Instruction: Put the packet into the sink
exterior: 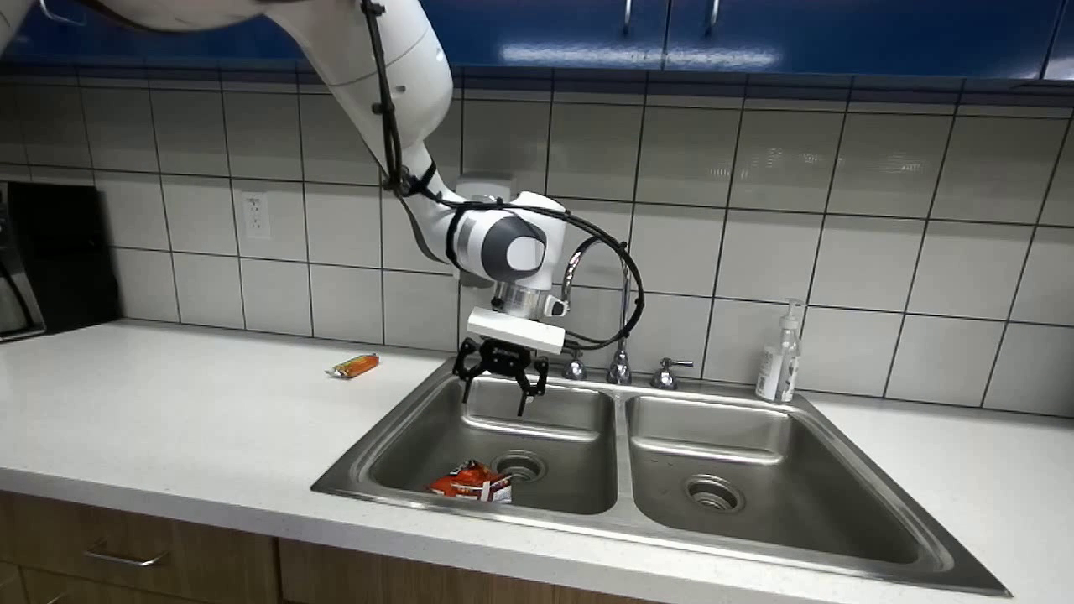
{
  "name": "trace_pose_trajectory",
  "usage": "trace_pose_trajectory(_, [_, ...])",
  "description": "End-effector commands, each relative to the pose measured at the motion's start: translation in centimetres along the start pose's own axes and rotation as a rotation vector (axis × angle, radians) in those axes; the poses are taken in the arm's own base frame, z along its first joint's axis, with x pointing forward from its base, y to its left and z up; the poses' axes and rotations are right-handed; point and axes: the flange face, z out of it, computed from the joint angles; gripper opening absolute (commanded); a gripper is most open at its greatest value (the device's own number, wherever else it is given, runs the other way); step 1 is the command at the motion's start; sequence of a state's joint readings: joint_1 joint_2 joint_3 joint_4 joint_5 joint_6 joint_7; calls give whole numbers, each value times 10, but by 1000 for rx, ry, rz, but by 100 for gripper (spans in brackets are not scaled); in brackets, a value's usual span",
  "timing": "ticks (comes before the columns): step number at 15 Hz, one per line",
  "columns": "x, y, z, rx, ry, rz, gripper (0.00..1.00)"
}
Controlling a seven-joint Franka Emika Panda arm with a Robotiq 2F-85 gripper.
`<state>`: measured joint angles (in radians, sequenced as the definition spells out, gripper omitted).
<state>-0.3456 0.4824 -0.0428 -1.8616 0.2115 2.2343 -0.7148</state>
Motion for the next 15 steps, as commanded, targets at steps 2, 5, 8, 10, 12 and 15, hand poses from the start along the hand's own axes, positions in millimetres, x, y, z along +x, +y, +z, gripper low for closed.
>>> trace_pose_trajectory(2, [-52,-44,-48,-20,24,34,100])
trace_pose_trajectory(5, [-81,-69,-74,-22,39,40,100])
trace_pose_trajectory(8, [-113,-97,-96,-18,58,42,100])
trace_pose_trajectory(10, [-133,-115,-110,-14,74,40,100])
trace_pose_trajectory(12, [-152,-133,-123,-12,93,40,100])
trace_pose_trajectory(15, [-142,-128,-122,-2,93,37,100])
